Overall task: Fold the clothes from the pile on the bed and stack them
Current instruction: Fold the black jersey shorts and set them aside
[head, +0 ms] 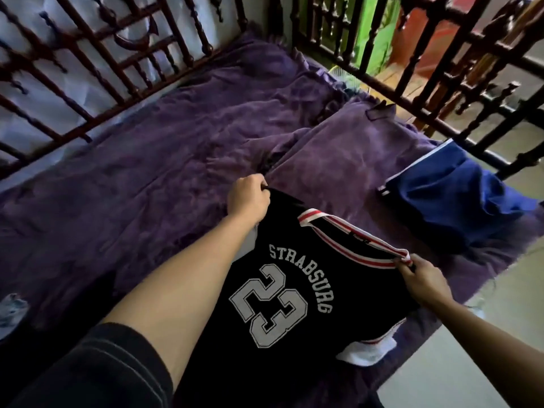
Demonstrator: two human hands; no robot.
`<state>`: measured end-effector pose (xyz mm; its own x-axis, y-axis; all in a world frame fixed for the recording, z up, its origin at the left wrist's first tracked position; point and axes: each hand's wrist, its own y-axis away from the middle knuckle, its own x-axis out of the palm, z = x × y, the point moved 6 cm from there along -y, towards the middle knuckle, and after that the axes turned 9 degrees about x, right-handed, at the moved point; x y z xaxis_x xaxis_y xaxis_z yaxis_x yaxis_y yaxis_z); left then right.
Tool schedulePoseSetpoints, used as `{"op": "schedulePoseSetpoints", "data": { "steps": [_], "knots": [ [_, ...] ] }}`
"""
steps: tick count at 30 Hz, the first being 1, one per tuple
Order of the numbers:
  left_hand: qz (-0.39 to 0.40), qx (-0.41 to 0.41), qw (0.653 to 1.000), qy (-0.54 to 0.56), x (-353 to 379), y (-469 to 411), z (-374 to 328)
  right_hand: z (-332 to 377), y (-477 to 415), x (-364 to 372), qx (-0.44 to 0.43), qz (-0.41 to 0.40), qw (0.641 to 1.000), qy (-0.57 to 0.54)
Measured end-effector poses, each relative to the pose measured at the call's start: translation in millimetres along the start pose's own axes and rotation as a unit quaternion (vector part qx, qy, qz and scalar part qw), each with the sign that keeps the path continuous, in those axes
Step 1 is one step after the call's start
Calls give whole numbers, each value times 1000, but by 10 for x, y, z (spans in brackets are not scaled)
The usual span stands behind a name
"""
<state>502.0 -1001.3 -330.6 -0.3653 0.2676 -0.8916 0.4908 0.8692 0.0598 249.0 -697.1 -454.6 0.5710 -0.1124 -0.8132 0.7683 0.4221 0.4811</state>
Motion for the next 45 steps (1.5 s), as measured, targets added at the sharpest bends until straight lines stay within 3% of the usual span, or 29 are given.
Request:
{"op": "schedulePoseSetpoints", "data": {
  "steps": [5,9,14,19,24,26,29,31,33,36,39,41,45],
  "knots": [
    [2,-35,998,54,694,-481,-1,-70,-898,129,25,37,997,63],
    [59,-99,992,41,959,-195,444,165,-1185,217,34,64,985,157],
    [121,-212,970,2,1061,674,1235,1215,-1030,619,-155,73,954,244],
    [146,-291,944,-45,1132,1350,2050,2342,-588,1524,-365,126,870,306],
    [98,-320,936,-110,1191,1493,2853,2770,-673,2284,-404,102,811,411],
    [146,-310,930,-133,1270,1460,3055,2836,-802,2310,-377,92,834,392],
    [200,-304,920,-148,1331,1414,3159,2973,-1014,2121,-319,71,917,228],
    [155,-330,922,-130,1229,1356,3190,3163,-1220,1904,-280,27,949,145],
    [76,-363,922,-110,1123,1247,3231,3438,-1399,1668,-271,-19,954,123],
    [11,-379,922,-81,1139,1069,3457,3778,-1420,1840,-292,16,937,191],
    [89,-356,924,-103,1225,1007,3397,3518,-1204,2124,-301,129,879,347],
    [137,-352,918,-120,1218,1070,3427,3306,-1166,2259,-319,109,860,382],
    [56,-356,917,-168,998,1156,3494,3666,-1364,1931,-288,-33,942,166]
  ]
}}
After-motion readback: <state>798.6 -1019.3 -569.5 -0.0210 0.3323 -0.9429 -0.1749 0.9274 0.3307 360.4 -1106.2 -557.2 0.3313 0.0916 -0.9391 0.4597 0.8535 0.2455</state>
